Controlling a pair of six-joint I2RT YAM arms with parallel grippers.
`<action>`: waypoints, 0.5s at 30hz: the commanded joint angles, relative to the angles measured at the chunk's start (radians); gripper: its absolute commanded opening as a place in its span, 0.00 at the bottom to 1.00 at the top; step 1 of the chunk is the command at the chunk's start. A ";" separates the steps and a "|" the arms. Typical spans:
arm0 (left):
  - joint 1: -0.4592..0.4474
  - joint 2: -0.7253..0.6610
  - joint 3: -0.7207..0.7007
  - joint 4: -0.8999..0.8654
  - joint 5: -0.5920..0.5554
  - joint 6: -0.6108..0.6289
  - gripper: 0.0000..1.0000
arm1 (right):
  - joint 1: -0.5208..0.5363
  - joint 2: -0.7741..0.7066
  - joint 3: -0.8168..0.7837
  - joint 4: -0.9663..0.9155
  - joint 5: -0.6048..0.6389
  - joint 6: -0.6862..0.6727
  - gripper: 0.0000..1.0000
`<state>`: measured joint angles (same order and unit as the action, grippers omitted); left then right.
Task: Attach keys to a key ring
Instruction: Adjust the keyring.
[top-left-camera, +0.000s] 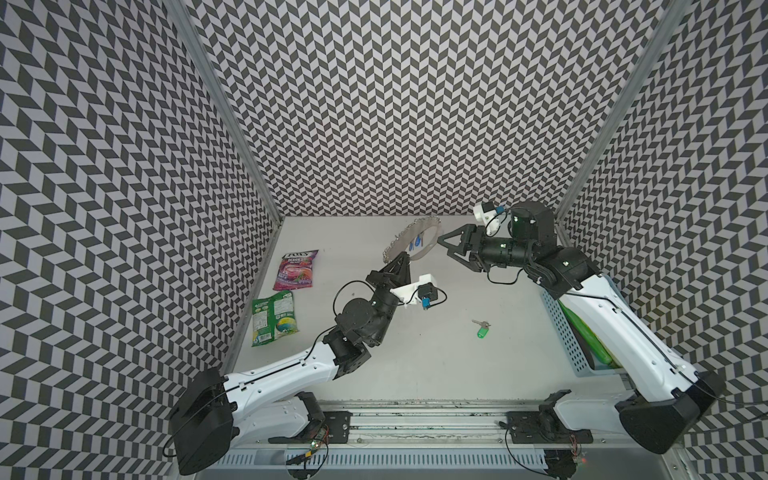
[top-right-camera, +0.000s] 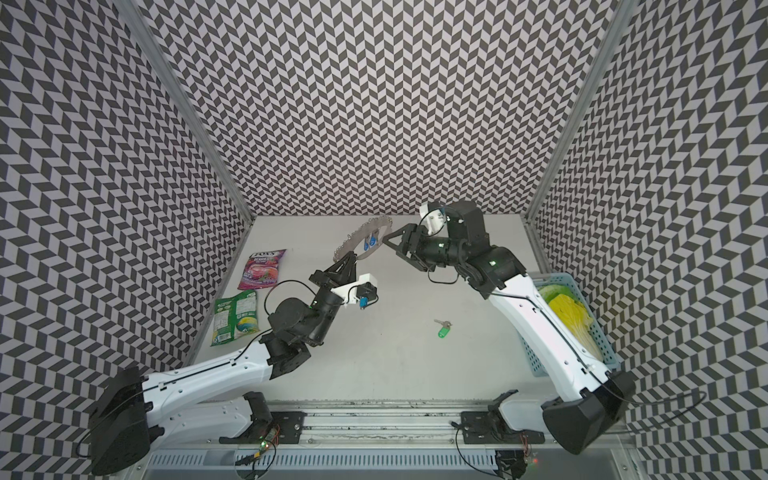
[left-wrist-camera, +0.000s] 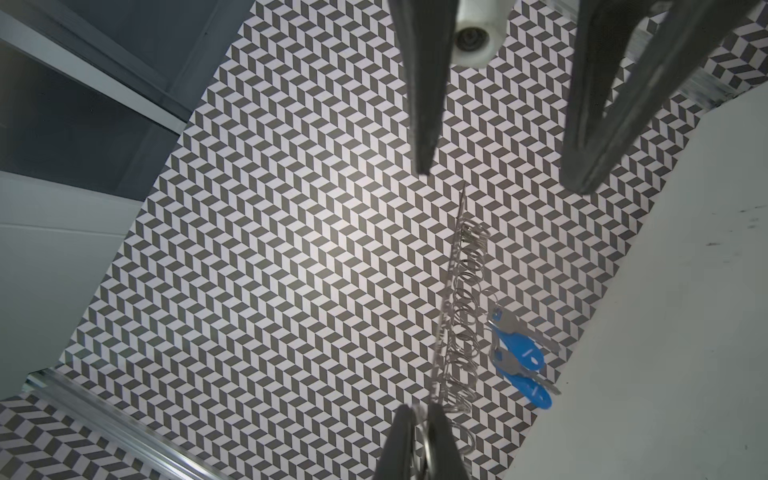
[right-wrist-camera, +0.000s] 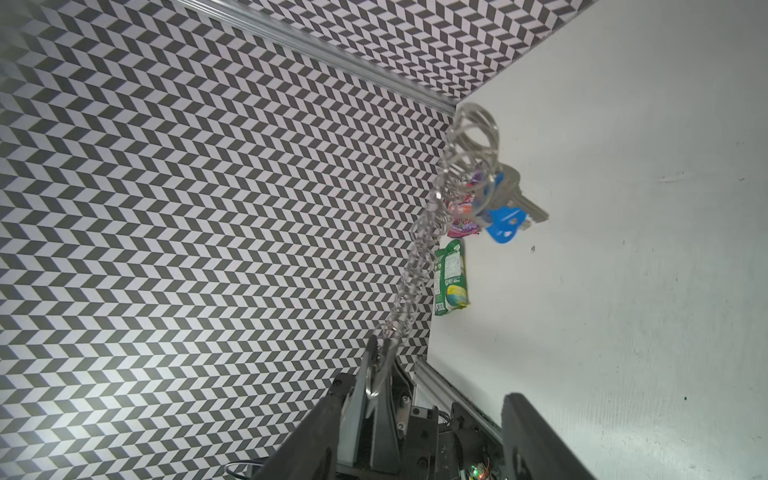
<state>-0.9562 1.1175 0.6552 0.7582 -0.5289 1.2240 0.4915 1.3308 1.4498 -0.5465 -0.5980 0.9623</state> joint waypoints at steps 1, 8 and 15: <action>-0.016 -0.030 -0.005 0.050 0.019 0.044 0.00 | -0.008 0.011 0.000 0.112 -0.044 0.023 0.63; -0.054 -0.044 -0.033 0.016 0.009 0.048 0.00 | -0.009 0.042 0.012 0.145 -0.068 0.013 0.60; -0.073 -0.032 -0.038 0.033 -0.008 0.050 0.00 | -0.014 0.060 -0.006 0.154 -0.070 0.000 0.20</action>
<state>-1.0210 1.0946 0.6102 0.7544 -0.5365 1.2663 0.4828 1.3830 1.4429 -0.4633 -0.6556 0.9718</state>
